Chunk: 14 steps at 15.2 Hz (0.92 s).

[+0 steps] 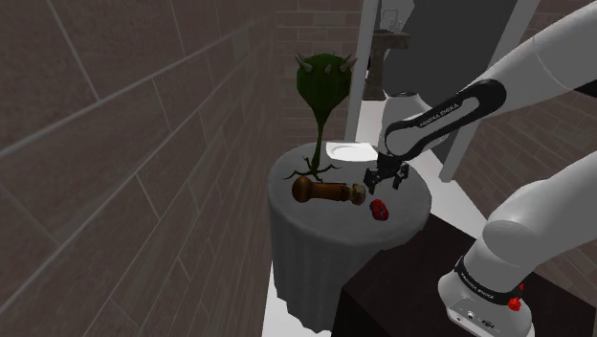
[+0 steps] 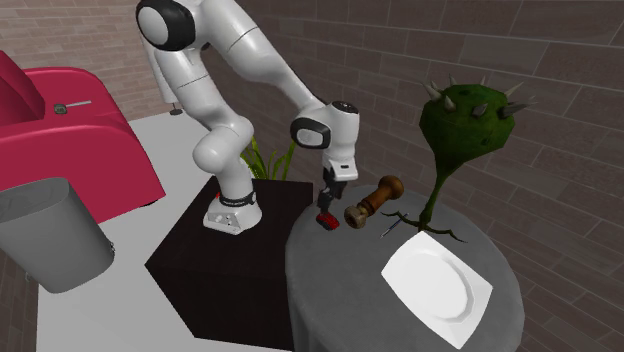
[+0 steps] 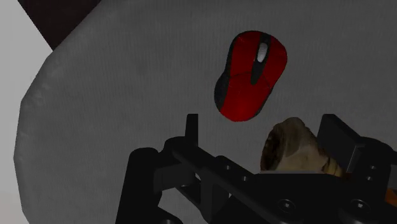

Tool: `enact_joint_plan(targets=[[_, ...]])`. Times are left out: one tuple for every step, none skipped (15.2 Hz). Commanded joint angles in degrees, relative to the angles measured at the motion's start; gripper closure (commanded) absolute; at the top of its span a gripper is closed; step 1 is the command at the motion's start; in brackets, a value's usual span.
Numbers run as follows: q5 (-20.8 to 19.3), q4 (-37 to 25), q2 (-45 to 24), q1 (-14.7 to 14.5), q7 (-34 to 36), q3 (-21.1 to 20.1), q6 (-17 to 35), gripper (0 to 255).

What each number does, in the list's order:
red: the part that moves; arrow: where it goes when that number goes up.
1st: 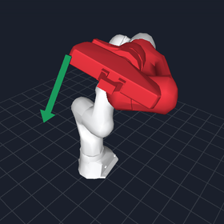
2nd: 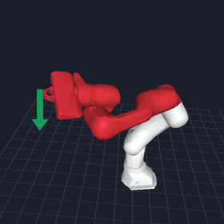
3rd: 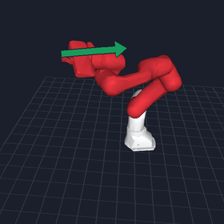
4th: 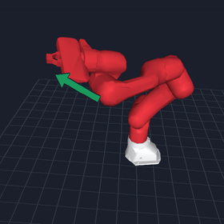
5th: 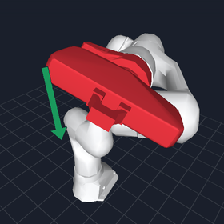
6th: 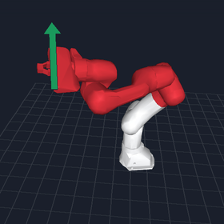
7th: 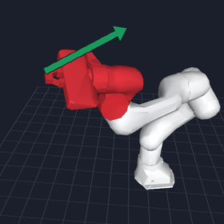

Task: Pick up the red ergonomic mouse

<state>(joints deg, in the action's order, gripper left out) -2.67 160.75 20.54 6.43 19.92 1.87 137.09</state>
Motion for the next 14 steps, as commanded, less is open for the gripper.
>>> enact_joint_plan(targets=[[0.54, 0.72, -4.57, 0.30, 2.38, -0.24, 4.95, 0], [0.82, 0.92, -7.03, 0.43, 3.44, -0.29, 7.38, 0], [1.08, 1.01, -9.12, 0.52, 4.28, -0.33, 9.38, 0], [1.07, 1.11, -10.11, 0.51, 4.29, -0.31, 10.47, 0], [1.07, 1.20, -11.11, 0.51, 4.30, -0.30, 11.56, 0], [1.07, 1.26, -12.13, 0.51, 4.30, -0.30, 12.65, 0], [1.07, 1.31, -13.17, 0.50, 4.31, -0.29, 13.73, 0], [1.07, 1.34, -14.23, 0.50, 4.31, -0.28, 14.82, 0], [1.08, 1.36, -15.30, 0.50, 4.32, -0.28, 15.90, 0], [1.08, 1.35, -16.38, 0.50, 4.32, -0.28, 16.98, 0], [1.09, 1.34, -17.01, 0.50, 4.32, -0.28, 17.60, 0], [1.09, 1.35, -17.00, 0.50, 4.32, -0.28, 17.60, 0], [1.08, 1.46, -16.93, 0.50, 4.32, -0.28, 17.64, 255], [1.09, 1.46, -16.90, 0.51, 4.30, -0.27, 17.61, 255]])
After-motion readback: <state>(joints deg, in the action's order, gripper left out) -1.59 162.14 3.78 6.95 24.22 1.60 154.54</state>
